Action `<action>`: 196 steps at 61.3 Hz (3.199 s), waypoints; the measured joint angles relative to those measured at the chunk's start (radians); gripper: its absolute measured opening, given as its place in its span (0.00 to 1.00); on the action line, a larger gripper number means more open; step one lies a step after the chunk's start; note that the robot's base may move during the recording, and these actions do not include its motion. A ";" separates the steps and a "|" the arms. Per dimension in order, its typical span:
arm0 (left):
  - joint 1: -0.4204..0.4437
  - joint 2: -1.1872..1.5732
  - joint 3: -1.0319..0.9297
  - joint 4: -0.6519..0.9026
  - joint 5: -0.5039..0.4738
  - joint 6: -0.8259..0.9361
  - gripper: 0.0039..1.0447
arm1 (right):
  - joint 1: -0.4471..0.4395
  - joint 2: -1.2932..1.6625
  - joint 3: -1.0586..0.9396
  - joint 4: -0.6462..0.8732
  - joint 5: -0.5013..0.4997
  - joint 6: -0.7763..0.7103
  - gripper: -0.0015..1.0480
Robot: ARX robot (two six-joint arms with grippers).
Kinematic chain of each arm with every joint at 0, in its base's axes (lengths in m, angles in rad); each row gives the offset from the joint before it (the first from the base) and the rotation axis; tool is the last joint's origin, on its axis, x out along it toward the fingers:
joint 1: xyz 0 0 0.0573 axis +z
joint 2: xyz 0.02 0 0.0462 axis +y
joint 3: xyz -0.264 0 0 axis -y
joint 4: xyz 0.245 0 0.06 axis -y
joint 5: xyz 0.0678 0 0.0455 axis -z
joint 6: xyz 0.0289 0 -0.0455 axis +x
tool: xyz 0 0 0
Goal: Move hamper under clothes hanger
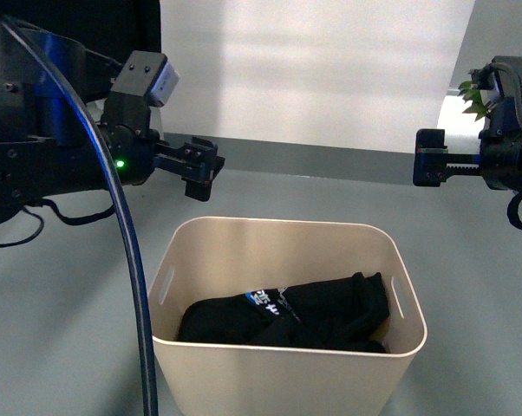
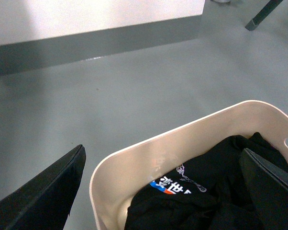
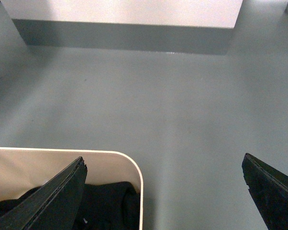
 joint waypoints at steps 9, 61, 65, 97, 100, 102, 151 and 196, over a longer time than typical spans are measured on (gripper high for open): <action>0.005 -0.110 -0.160 0.208 -0.195 -0.050 0.84 | 0.016 -0.087 -0.088 0.096 0.043 -0.027 0.93; 0.121 -0.752 -0.923 0.430 -0.293 -0.166 0.03 | -0.035 -0.591 -0.806 0.555 -0.014 -0.037 0.02; 0.134 -0.806 -0.958 0.410 -0.294 -0.166 0.03 | -0.035 -0.654 -0.852 0.540 -0.015 -0.037 0.02; 0.136 -1.223 -1.111 0.143 -0.291 -0.166 0.03 | -0.035 -1.060 -1.037 0.315 -0.015 -0.037 0.02; 0.136 -1.256 -1.117 0.117 -0.291 -0.166 0.03 | -0.035 -1.105 -1.046 0.281 -0.015 -0.037 0.02; 0.135 -1.281 -1.121 0.097 -0.291 -0.166 0.03 | -0.035 -1.122 -1.050 0.268 -0.015 -0.037 0.02; 0.135 -1.772 -1.137 -0.346 -0.291 -0.166 0.03 | -0.035 -1.652 -1.093 -0.199 -0.015 -0.037 0.02; 0.136 -2.126 -1.137 -0.710 -0.291 -0.166 0.03 | -0.035 -1.932 -1.092 -0.482 -0.015 -0.037 0.02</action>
